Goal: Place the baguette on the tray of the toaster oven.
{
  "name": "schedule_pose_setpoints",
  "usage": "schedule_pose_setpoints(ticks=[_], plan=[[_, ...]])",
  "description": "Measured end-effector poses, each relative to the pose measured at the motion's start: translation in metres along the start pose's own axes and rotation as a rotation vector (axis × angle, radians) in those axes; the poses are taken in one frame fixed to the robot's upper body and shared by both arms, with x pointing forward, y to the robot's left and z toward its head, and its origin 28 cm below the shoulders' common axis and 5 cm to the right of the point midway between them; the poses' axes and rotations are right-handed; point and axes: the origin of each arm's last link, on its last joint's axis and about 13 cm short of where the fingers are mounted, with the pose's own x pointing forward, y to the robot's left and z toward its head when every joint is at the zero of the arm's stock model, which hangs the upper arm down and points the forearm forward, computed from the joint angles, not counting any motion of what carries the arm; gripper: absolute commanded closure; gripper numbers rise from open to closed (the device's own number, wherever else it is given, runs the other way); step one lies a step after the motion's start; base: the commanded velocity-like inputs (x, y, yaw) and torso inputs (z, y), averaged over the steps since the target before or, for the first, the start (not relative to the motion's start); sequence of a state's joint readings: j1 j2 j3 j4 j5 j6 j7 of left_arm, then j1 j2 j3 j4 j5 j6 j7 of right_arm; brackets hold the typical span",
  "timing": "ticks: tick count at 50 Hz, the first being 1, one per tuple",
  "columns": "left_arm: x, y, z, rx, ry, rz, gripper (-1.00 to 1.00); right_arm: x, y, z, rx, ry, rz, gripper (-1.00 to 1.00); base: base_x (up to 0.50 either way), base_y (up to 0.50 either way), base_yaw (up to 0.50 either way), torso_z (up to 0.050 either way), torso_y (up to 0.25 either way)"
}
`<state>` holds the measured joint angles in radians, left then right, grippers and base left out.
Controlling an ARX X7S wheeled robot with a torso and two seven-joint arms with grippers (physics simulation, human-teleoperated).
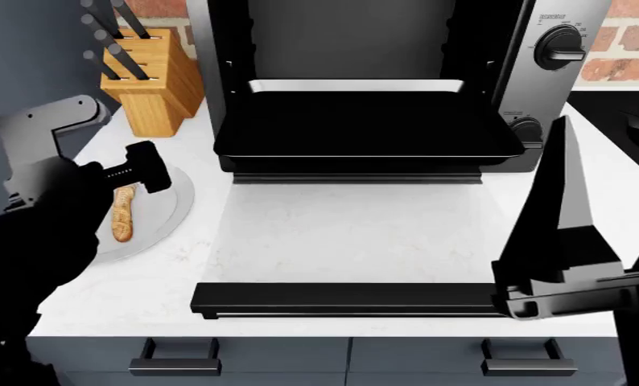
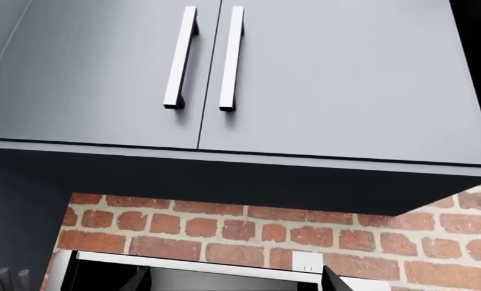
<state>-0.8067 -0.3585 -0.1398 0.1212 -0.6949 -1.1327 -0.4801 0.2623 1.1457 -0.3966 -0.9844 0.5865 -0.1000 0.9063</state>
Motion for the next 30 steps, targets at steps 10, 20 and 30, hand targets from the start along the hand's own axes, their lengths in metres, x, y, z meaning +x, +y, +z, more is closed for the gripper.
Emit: schedule_pose_setpoints(ticks=[10,20,30], plan=[[0.006,0.001,-0.011,0.012,0.049,0.017,-1.0,-0.002,-0.001,0.0,0.004,0.002,-0.004,-1.0,0.0,0.0,0.0,0.0,0.0],[0.01,0.002,-0.018,0.02,0.076,0.028,-1.0,-0.002,-0.002,-0.001,0.006,0.002,-0.007,-1.0,0.0,0.0,0.0,0.0,0.0],[0.014,0.003,-0.022,0.034,0.085,0.041,-1.0,-0.003,-0.002,-0.002,0.009,0.003,-0.01,-1.0,0.0,0.0,0.0,0.0,0.0]])
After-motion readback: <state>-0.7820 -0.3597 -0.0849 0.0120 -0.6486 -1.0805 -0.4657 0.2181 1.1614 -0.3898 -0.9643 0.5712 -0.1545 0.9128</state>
